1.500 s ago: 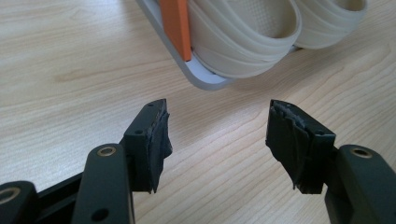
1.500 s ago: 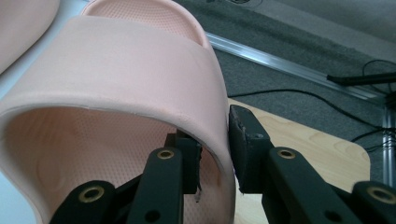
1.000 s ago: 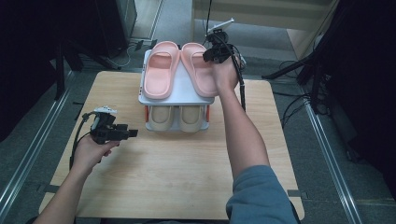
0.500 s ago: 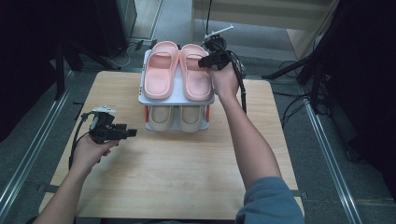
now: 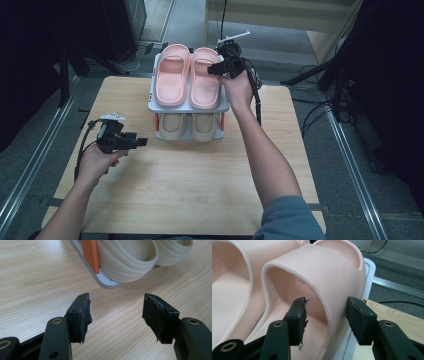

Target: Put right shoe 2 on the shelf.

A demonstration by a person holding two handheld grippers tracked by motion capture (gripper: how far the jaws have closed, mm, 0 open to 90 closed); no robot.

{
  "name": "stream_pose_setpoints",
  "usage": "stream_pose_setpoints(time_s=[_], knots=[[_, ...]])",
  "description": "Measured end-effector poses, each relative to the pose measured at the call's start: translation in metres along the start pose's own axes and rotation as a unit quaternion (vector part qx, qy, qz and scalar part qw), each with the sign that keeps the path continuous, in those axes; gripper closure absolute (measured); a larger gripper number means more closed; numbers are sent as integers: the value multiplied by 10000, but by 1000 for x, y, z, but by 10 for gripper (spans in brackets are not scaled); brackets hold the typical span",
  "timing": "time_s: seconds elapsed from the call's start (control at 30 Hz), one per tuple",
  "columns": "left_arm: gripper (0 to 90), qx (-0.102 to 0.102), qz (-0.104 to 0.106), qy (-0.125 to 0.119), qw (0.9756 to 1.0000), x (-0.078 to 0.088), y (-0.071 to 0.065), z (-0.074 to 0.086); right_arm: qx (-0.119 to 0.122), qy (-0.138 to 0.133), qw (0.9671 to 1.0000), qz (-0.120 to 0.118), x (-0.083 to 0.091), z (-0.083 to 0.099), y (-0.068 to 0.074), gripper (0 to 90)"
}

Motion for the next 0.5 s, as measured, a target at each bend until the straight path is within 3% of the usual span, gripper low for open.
stream_pose_setpoints(time_s=[0.5], knots=[[392,-42,25,8,10000,-4,-3,-3,35,-111,9997,-226,11,16,11,476]])
Point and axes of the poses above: each handheld gripper's, and its own axes: x roughly backward along the jaws, z roughly out of its underside, y roughly to its left, the point moved 2 cm from there along -x, roughly forward along the jaws, and after that the axes turned 6 degrees about x, right-handed, at the moved point
